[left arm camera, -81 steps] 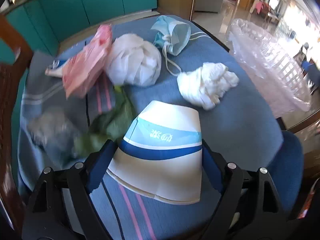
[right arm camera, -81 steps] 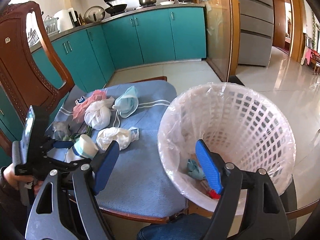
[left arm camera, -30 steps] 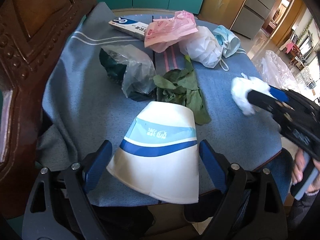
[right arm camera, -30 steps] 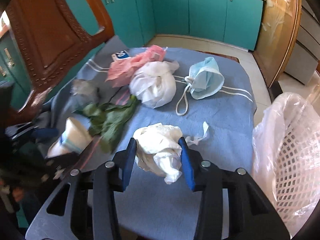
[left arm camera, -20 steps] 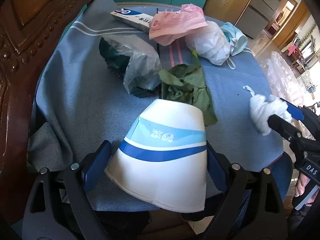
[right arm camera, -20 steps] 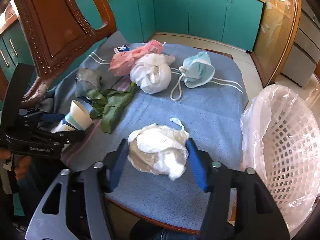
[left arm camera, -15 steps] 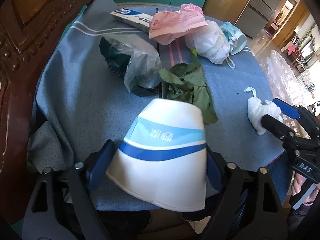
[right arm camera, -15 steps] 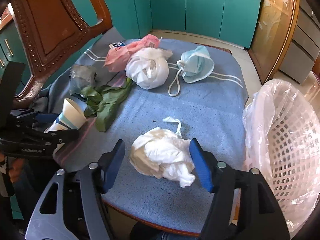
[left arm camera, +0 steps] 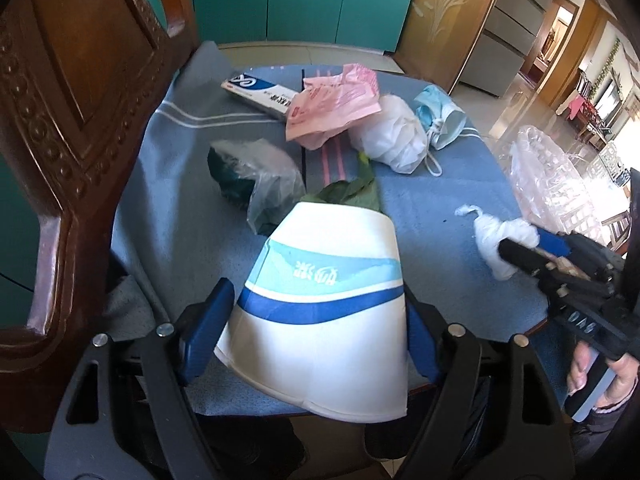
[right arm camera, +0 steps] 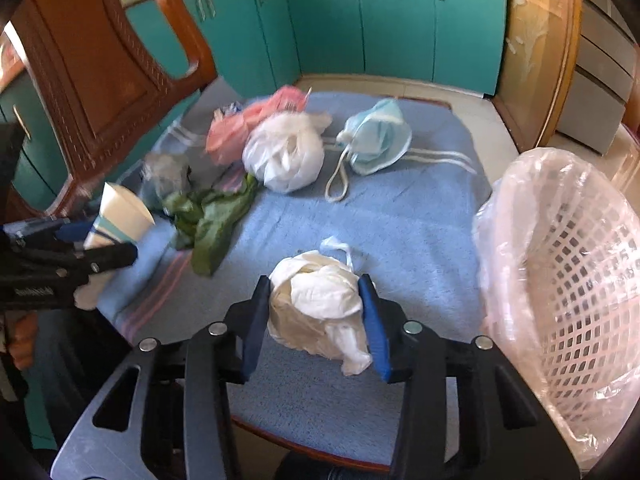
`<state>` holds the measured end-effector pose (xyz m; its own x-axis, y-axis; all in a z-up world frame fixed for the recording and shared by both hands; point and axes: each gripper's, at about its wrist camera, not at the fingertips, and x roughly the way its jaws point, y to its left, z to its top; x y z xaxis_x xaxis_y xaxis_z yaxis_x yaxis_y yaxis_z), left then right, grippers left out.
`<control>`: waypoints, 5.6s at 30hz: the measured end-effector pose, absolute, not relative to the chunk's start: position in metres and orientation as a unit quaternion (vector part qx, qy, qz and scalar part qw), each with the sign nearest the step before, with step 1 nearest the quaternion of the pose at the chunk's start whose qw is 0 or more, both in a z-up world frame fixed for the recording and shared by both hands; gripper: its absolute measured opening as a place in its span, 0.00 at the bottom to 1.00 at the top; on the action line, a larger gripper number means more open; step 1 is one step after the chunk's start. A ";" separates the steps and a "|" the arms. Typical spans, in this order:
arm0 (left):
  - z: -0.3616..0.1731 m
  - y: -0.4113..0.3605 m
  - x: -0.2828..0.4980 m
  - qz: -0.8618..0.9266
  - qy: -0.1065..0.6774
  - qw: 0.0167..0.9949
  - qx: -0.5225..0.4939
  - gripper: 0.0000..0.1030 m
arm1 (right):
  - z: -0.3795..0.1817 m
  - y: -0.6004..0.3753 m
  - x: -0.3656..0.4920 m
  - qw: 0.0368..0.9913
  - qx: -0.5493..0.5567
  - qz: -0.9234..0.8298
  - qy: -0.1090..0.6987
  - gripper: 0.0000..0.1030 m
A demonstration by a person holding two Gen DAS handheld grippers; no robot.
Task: Collect trash
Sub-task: 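Carry the cup and tissue over the basket and open both tools, then grasp the dark plastic bag with the left tool while the right tool returns to the seat, then grasp the green leaves with the right tool while the left tool lifts the dark bag, then carry the dark bag and green leaves over the basket and open both tools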
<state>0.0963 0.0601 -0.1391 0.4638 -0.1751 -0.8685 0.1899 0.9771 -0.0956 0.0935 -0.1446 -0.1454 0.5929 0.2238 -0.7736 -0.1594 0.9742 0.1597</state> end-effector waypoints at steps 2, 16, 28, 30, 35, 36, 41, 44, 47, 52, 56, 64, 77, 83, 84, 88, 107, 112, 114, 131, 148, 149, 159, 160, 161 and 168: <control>-0.136 0.058 0.095 -0.107 0.502 0.858 0.011 0.77 | -0.135 -0.154 0.089 0.899 0.050 0.105 0.423 0.43; -0.111 0.007 0.097 -0.154 0.475 0.866 0.032 0.77 | -0.071 -0.274 0.040 0.939 0.131 -0.013 0.316 0.43; -0.083 -0.175 0.115 -0.334 0.435 0.833 0.076 0.77 | -0.069 -0.351 -0.009 0.936 0.162 -0.108 0.294 0.43; -0.092 -0.206 0.117 -0.361 0.442 0.817 0.087 0.77 | -0.067 -0.359 -0.018 0.935 0.160 -0.124 0.291 0.43; -0.119 -0.263 0.117 -0.389 0.458 0.790 0.123 0.78 | -0.071 -0.378 -0.033 0.929 0.177 -0.150 0.288 0.43; -0.123 -0.268 0.117 -0.390 0.461 0.788 0.123 0.78 | -0.072 -0.381 -0.035 0.928 0.181 -0.151 0.289 0.43; -0.122 -0.257 0.121 -0.379 0.467 0.793 0.093 0.88 | -0.080 -0.383 -0.027 0.926 0.186 -0.140 0.296 0.43; -0.112 -0.232 0.122 -0.350 0.456 0.813 0.095 0.89 | -0.082 -0.378 -0.010 0.927 0.186 -0.123 0.303 0.43; -0.104 -0.196 0.121 -0.305 0.440 0.840 0.090 0.90 | -0.085 -0.369 0.006 0.928 0.176 -0.106 0.311 0.43; -0.103 -0.136 0.118 -0.233 0.438 0.864 0.082 0.90 | -0.100 -0.353 0.033 0.918 0.176 -0.088 0.344 0.47; -0.109 -0.096 0.117 -0.186 0.436 0.876 0.081 0.90 | -0.114 -0.336 0.050 0.904 0.158 -0.103 0.382 0.62; -0.132 -0.005 0.132 -0.128 0.468 0.874 0.018 0.88 | -0.104 -0.289 0.052 0.918 0.130 -0.061 0.371 0.72; -0.132 0.064 0.190 -0.068 0.477 0.876 -0.005 0.85 | -0.106 -0.197 0.100 0.917 0.088 0.049 0.386 0.72; -0.155 0.077 0.202 -0.057 0.519 0.853 -0.024 0.48 | -0.135 -0.143 0.123 0.895 0.081 0.130 0.420 0.72; -0.155 0.078 0.200 -0.058 0.517 0.853 -0.022 0.46 | -0.140 -0.134 0.126 0.890 0.079 0.140 0.426 0.72; -0.150 0.079 0.187 -0.078 0.524 0.848 -0.028 0.39 | -0.151 -0.119 0.129 0.881 0.087 0.156 0.438 0.72; -0.106 0.099 0.064 -0.105 0.494 0.863 -0.013 0.40 | -0.178 -0.033 0.188 0.852 0.047 0.154 0.498 0.65; -0.108 0.100 0.067 -0.111 0.491 0.864 -0.019 0.40 | -0.177 -0.023 0.173 0.869 -0.004 0.144 0.474 0.25; -0.111 0.098 0.071 -0.117 0.488 0.864 -0.025 0.40 | -0.171 -0.038 0.163 0.869 0.008 0.152 0.472 0.23; -0.150 0.035 0.109 -0.115 0.486 0.866 0.042 0.58 | -0.162 -0.140 0.096 0.878 0.038 0.076 0.470 0.37; -0.172 0.029 0.111 -0.096 0.511 0.851 0.073 0.72 | -0.161 -0.139 0.102 0.885 0.014 0.047 0.463 0.63; -0.175 0.030 0.112 -0.095 0.512 0.850 0.073 0.72 | -0.162 -0.138 0.102 0.884 0.012 0.045 0.465 0.63; -0.182 0.037 0.115 -0.096 0.518 0.847 0.063 0.48 | -0.172 -0.136 0.102 0.879 0.009 0.046 0.474 0.63; -0.181 0.038 0.114 -0.095 0.517 0.848 0.062 0.47 | -0.173 -0.136 0.102 0.878 0.012 0.049 0.477 0.63; -0.179 0.039 0.112 -0.093 0.515 0.850 0.063 0.47 | -0.174 -0.136 0.102 0.878 0.013 0.050 0.477 0.61; -0.160 0.036 0.104 -0.085 0.494 0.862 0.076 0.47 | -0.171 -0.132 0.098 0.881 0.021 0.066 0.467 0.27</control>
